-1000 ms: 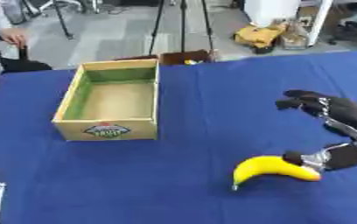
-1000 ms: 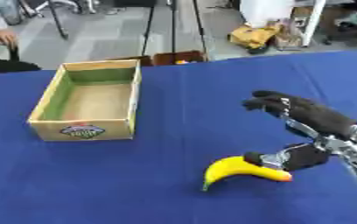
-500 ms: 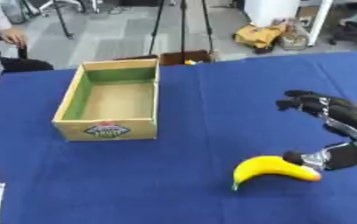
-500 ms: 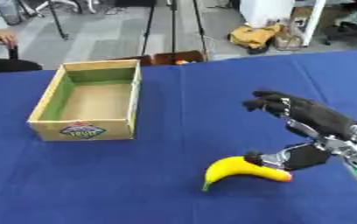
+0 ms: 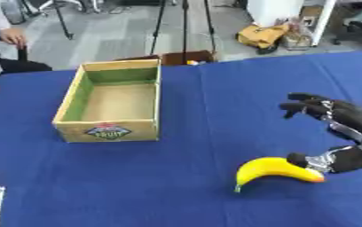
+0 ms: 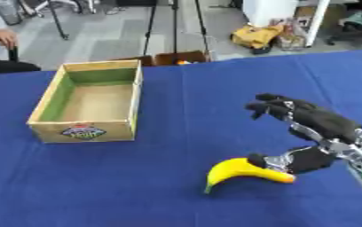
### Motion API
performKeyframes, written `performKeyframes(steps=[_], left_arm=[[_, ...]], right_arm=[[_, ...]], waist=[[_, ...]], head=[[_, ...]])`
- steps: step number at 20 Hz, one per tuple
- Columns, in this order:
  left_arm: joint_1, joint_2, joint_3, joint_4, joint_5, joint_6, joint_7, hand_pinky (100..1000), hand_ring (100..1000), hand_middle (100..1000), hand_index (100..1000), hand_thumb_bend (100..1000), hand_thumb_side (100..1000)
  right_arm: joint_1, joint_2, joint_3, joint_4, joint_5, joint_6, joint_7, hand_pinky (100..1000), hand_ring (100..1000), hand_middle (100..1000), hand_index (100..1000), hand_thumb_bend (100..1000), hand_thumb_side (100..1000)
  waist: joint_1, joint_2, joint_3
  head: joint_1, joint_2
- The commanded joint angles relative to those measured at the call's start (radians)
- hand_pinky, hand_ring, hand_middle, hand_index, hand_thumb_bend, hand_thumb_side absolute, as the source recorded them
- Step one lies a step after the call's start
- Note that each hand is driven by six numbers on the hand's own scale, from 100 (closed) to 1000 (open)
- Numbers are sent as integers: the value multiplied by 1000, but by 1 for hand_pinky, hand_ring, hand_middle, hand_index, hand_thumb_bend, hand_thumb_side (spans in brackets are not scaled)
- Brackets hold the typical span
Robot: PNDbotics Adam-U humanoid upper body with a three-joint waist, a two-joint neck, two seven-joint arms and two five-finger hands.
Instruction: Pick up objects on the table and place them in the box.
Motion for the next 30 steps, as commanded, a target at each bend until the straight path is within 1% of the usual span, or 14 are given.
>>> performKeyframes(steps=[1,5,7,8,9,12,16,19,20,22,25,27,30], left_arm=[[-5,12,-1,-20,1,1,-2,447,560,601,815,100,907],[-4,13,-2,-20,2,3,-3,448,560,601,815,100,907],[-3,15,-3,-20,3,4,-3,448,560,601,815,100,906],[-3,15,-3,-20,3,4,-3,448,560,601,815,100,906],[-3,16,-4,-20,3,4,-3,448,560,601,815,100,906],[-2,17,-5,-20,5,5,-4,448,560,601,815,100,906],[0,18,-8,-20,7,8,-7,446,559,601,815,100,906],[1,18,-9,-20,7,9,-9,446,559,601,815,100,906],[1,18,-9,-20,8,9,-9,445,559,601,814,100,905],[4,20,-10,-20,8,9,-9,445,559,601,814,100,904],[6,20,-10,-20,7,10,-9,444,558,601,814,100,904],[6,19,-11,-20,7,11,-10,443,558,601,814,100,903],[7,19,-10,-20,6,11,-10,441,557,601,814,100,903]], right_arm=[[-9,-15,-2,-2,-4,3,2,881,1000,712,999,576,917],[-13,-10,0,5,5,13,5,882,1000,738,1000,578,913],[-16,-6,2,8,15,22,8,885,1000,751,1000,549,903],[-18,-4,3,9,20,27,9,883,1000,754,999,509,899],[-20,-3,0,12,27,34,7,880,1000,758,998,495,908],[-27,2,-5,14,52,49,-8,877,1000,760,995,519,927],[-29,9,5,18,78,54,-20,877,1000,768,993,560,940],[-29,11,9,20,86,53,-24,877,1000,768,993,560,940],[-27,12,12,22,86,53,-23,876,1000,798,990,612,941],[-23,12,20,21,101,52,-10,873,1000,835,978,617,951],[-24,6,21,16,144,48,14,867,1000,888,962,640,913],[-23,6,24,15,175,43,28,865,1000,898,952,601,919],[-9,9,32,21,219,37,22,867,1000,891,952,548,911]], waist=[[-7,-18,0],[-11,-21,2],[-13,-23,3],[-14,-23,4],[-15,-24,4],[-18,-26,5],[-20,-28,6],[-20,-28,6],[-20,-29,6],[-19,-31,6],[-19,-32,5],[-19,-31,5],[-19,-30,4]], head=[[-2,10],[-2,14],[-2,15],[-3,16],[-4,17],[-6,19],[-8,21],[-9,22],[-8,22],[-6,22],[-4,20],[-2,17],[0,15]])
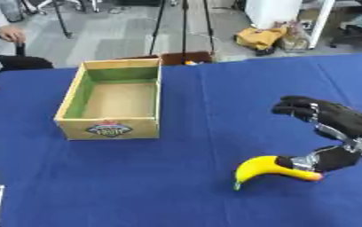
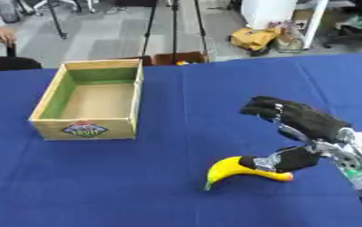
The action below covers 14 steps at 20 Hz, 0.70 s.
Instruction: Pick up objects on the table and place them in the box.
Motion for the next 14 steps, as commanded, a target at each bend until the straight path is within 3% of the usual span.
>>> performKeyframes(steps=[1,5,8,14], left_arm=[[-3,18,-3,-20,2,1,-1,441,557,601,814,100,902],[-1,17,-2,-20,1,2,-1,440,557,601,814,100,903],[0,16,-3,-20,1,2,-2,437,556,601,814,100,902],[0,15,-3,-20,1,3,-2,436,556,601,814,100,900]], right_arm=[[3,-19,1,-3,44,-6,-7,867,1000,888,951,540,910],[18,-28,2,9,61,-7,-28,860,1000,896,939,538,923],[30,-36,1,15,83,-6,-38,857,1000,950,936,556,900],[52,-38,6,31,118,-8,-42,849,994,971,932,517,868]], waist=[[-2,-12,-1],[-2,-11,-3],[-2,-11,-5],[-2,-11,-4]], head=[[5,-2],[7,0],[9,0],[8,-5]])
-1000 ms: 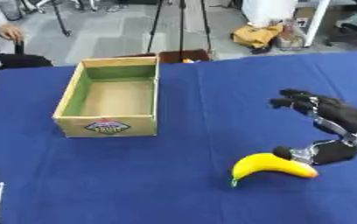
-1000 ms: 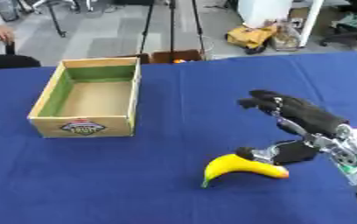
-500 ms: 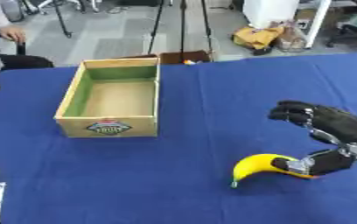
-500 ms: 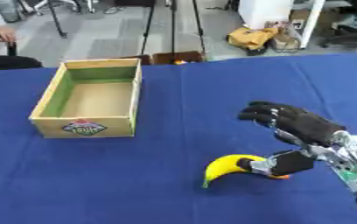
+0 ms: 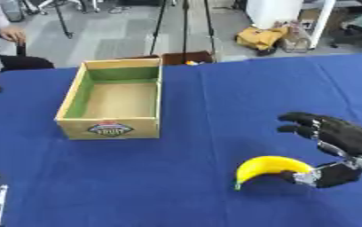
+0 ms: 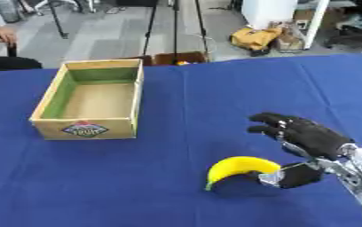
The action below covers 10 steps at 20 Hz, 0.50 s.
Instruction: Pick up objects on the table and place them in the box.
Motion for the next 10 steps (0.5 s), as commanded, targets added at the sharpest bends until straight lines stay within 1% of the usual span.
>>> performKeyframes(steps=[1,3,7,10], left_arm=[[-6,15,1,-20,1,3,-1,435,556,601,814,100,900],[-5,14,0,-20,1,4,-2,435,556,601,813,100,900],[-4,11,-1,-20,2,5,-4,433,555,601,813,100,899],[-3,9,-1,-20,2,5,-5,432,555,601,813,100,898]], right_arm=[[-3,-28,-4,0,19,0,-7,847,991,969,931,510,872],[-2,-25,-3,5,23,0,-11,838,981,959,926,478,864],[-4,-17,1,23,32,4,-21,820,960,929,915,481,853],[-7,-10,2,35,44,8,-38,807,944,900,908,485,861]], waist=[[-2,-11,1],[-2,-11,1],[0,-10,3],[3,-9,5]], head=[[2,-6],[1,-7],[-1,-7],[-2,-8]])
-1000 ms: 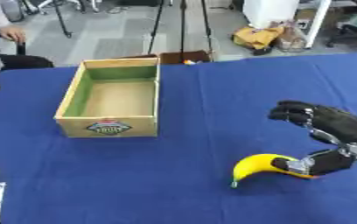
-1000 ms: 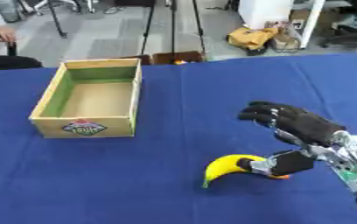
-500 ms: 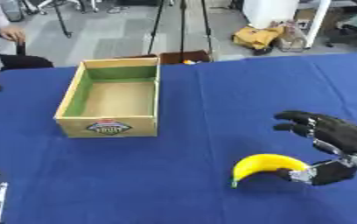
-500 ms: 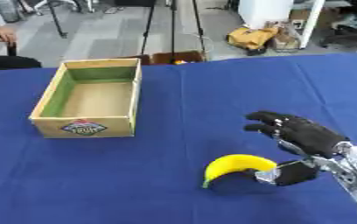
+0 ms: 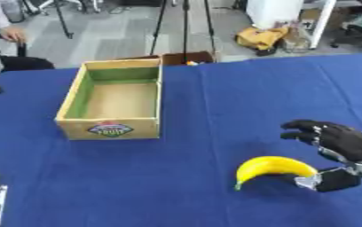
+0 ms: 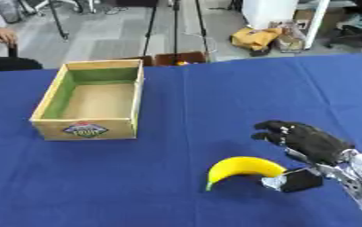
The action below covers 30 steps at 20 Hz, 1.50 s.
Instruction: Pick up objects on the table and place them in the box.
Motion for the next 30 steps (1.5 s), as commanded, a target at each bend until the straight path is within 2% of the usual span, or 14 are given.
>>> performKeyframes(steps=[1,10,15,26,30], left_arm=[[-4,8,-1,-20,2,2,-2,431,554,601,813,100,897],[-5,2,-4,-20,3,6,-4,426,550,599,810,100,887],[-6,0,-5,-20,3,7,-4,423,549,598,810,100,881],[-8,-4,-6,-20,3,9,-6,418,548,598,809,100,874],[-7,-5,-5,-20,2,11,-7,417,548,598,808,100,870]], right_arm=[[-15,-8,-4,7,16,3,-21,803,937,885,907,489,859],[-25,16,7,42,19,-1,-35,792,918,816,908,535,805],[-29,24,7,48,26,-7,-36,798,937,755,904,480,726],[-30,32,7,52,15,-2,-57,769,926,672,890,436,715],[-26,35,11,57,-4,-2,-54,762,929,639,892,462,682]], waist=[[0,-9,1],[5,-3,6],[6,-1,8],[5,4,10],[5,4,11]], head=[[-2,-7],[-7,-9],[-10,-11],[-10,-13],[-11,-12]])
